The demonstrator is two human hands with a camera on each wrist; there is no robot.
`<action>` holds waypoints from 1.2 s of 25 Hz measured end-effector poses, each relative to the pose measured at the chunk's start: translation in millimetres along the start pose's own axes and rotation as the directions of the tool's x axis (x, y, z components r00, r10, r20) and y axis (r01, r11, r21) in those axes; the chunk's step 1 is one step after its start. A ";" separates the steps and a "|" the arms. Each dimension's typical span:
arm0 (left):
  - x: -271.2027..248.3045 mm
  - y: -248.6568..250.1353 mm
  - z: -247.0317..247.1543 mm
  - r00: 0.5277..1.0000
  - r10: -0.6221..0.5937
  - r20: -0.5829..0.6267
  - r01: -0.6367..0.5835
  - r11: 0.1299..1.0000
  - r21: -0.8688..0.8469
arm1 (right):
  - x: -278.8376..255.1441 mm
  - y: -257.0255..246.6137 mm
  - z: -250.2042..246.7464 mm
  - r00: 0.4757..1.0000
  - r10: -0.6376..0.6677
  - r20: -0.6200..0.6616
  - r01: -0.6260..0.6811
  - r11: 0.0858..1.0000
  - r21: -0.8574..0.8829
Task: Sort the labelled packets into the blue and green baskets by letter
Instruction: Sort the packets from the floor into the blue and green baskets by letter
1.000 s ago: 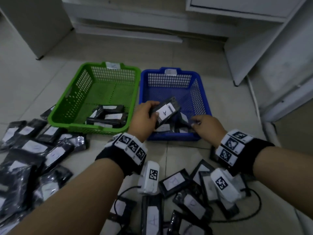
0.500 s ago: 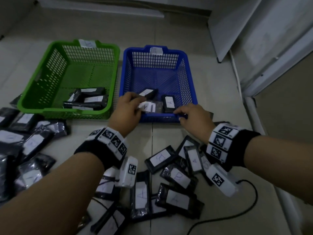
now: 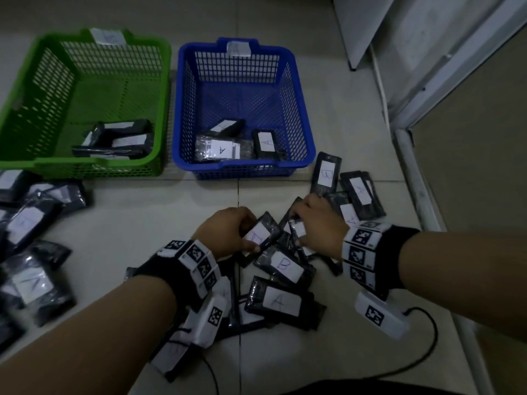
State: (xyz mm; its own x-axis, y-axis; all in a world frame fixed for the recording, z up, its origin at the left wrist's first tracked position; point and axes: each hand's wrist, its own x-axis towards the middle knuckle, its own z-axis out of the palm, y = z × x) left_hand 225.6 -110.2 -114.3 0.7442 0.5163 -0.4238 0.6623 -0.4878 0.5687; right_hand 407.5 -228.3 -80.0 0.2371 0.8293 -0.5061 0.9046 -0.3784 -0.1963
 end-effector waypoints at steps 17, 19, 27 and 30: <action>15.1 -2.5 -132.0 0.818 -0.283 -0.501 -0.313 0.512 -0.800 | 79.9 -61.0 -108.1 0.983 0.180 -0.030 0.000 0.166 0.986; 13.3 -15.7 -139.3 0.776 -0.361 -0.517 -0.310 0.496 -0.811 | 102.9 -72.2 -106.9 0.970 0.238 -0.057 0.001 0.229 0.973; -5.7 -68.4 -167.0 0.434 -0.566 -0.701 -0.122 0.734 -0.668 | 132.8 -94.9 -86.2 0.922 0.240 -0.303 0.116 0.577 0.809; -9.1 -82.5 -175.1 0.366 -0.559 -0.744 0.019 0.804 -0.595 | 123.7 -97.3 -81.7 0.891 0.214 -0.400 0.131 0.723 0.678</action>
State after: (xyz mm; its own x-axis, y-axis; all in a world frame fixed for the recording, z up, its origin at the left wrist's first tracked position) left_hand 149.0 48.5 -34.0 -0.1626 0.9854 0.0514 0.4944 0.0363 0.8685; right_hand 377.8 -55.2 -54.9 0.5465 0.8225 -0.1574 0.4447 -0.4443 -0.7777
